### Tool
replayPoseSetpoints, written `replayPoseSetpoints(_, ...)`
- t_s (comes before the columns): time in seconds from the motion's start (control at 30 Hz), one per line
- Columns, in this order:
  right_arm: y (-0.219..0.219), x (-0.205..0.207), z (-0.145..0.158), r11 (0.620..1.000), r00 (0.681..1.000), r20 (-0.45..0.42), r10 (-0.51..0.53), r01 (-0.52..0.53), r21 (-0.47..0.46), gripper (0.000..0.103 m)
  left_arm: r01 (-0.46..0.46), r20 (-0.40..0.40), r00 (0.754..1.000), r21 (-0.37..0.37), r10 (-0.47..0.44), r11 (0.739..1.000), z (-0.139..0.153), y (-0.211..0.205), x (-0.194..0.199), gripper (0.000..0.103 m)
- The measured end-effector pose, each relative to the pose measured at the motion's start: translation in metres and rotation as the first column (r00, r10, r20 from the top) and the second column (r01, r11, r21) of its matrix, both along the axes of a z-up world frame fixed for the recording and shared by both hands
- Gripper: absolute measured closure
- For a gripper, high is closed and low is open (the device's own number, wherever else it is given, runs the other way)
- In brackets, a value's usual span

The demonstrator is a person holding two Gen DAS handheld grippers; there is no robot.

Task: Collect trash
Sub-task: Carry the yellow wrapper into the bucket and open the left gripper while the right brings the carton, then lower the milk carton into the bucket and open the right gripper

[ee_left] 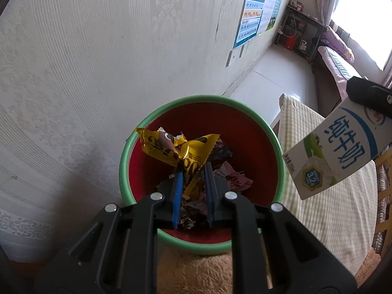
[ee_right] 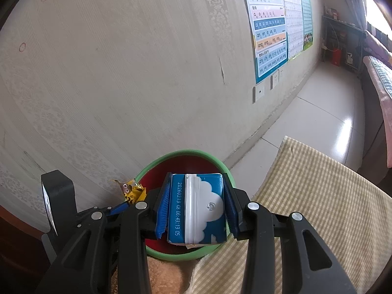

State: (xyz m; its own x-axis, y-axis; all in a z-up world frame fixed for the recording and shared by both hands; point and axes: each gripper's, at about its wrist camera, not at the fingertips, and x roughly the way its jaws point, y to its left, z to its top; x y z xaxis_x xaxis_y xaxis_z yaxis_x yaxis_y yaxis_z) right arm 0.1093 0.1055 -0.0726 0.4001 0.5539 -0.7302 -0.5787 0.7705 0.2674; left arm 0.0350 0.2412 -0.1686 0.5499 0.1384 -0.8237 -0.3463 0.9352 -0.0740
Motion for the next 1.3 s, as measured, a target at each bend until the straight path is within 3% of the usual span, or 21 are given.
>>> replayPoseSetpoints(0.07,0.002,0.001,0.000,1.000,1.000,0.000,0.001,-0.001,0.000,0.065,0.001,-0.004,1.000,0.000,-0.001,1.000,-0.001,0.001,0.001,0.085)
replayPoseSetpoints(0.2,0.003,0.001,-0.001,1.000,1.000,0.000,0.003,-0.003,-0.001,0.065,-0.002,-0.001,1.000,0.002,0.002,1.000,-0.001,0.001,0.001,0.065)
replayPoseSetpoints(0.9,0.007,0.003,-0.007,1.000,1.000,-0.015,0.001,-0.001,-0.005,0.065,0.002,0.001,1.000,0.001,-0.002,1.000,0.004,-0.006,-0.004,0.064)
replayPoseSetpoints(1.3,0.020,0.013,-0.010,0.999,0.998,-0.067,-0.002,0.004,0.033,0.065,-0.013,-0.021,1.000,-0.009,0.013,1.000,0.000,-0.009,-0.016,0.064)
